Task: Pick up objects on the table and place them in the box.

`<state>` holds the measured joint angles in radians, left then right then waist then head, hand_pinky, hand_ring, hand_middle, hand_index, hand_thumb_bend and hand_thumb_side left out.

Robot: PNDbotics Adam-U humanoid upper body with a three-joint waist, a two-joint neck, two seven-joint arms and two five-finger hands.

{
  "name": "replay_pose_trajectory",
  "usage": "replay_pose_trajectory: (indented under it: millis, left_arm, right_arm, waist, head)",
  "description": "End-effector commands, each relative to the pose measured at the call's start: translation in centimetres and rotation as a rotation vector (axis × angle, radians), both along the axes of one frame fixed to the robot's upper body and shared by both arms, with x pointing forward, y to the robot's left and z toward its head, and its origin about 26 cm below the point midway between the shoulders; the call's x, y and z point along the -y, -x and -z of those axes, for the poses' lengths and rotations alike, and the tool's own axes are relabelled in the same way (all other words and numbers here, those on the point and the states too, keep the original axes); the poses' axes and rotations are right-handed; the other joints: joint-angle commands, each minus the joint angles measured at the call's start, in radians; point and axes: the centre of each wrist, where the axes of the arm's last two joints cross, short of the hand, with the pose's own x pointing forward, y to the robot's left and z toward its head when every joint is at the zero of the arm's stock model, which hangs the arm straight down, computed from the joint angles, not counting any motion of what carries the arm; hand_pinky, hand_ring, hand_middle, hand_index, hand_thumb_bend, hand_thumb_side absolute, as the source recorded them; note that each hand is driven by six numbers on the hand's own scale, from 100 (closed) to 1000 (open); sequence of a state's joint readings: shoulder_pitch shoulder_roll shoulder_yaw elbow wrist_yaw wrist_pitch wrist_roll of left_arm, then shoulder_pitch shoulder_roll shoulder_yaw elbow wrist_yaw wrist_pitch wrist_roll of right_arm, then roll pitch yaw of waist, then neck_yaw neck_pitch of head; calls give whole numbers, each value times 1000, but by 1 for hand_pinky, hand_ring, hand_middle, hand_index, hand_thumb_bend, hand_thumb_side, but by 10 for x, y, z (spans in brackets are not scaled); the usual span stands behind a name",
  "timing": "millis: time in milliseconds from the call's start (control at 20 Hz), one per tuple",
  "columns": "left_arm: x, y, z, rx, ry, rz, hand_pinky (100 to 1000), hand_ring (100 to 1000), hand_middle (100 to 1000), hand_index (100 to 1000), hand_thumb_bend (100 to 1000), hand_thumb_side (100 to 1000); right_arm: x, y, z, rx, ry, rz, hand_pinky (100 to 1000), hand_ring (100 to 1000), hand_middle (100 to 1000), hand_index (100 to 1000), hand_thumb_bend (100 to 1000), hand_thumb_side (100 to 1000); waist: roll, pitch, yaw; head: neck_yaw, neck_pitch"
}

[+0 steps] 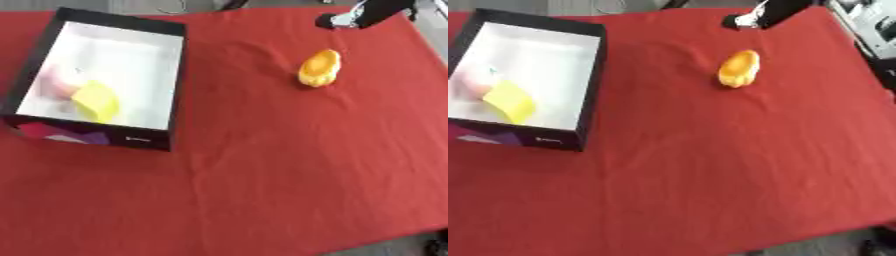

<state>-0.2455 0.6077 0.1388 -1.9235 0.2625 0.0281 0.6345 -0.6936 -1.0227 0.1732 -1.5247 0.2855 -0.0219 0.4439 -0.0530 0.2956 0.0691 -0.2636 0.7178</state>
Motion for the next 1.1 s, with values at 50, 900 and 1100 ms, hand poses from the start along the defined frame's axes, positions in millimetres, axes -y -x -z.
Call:
replay_pose_trajectory:
  millis: [50,900,1100]
  left_arm:
    - [-2,1,-10,18,-38,0,831,686,739,815,855,569]
    - [-2,1,-7,7,-31,5,828,690,741,813,867,566]
    - [-1,0,-7,7,-28,7,827,689,741,813,869,565]
  right_arm:
    - [16,6,-14,1,56,25,887,874,871,887,477,366]
    - [48,-20,14,-159,144,51,885,876,871,884,472,358]
    - [49,-25,23,-195,181,47,884,877,874,887,473,358]
  waist:
    - [-3,-20,1]
    - [8,-8,0]
    - [10,-4,1]
  head:
    - [-1,-11]
    - [-9,-22]
    - [-11,-23]
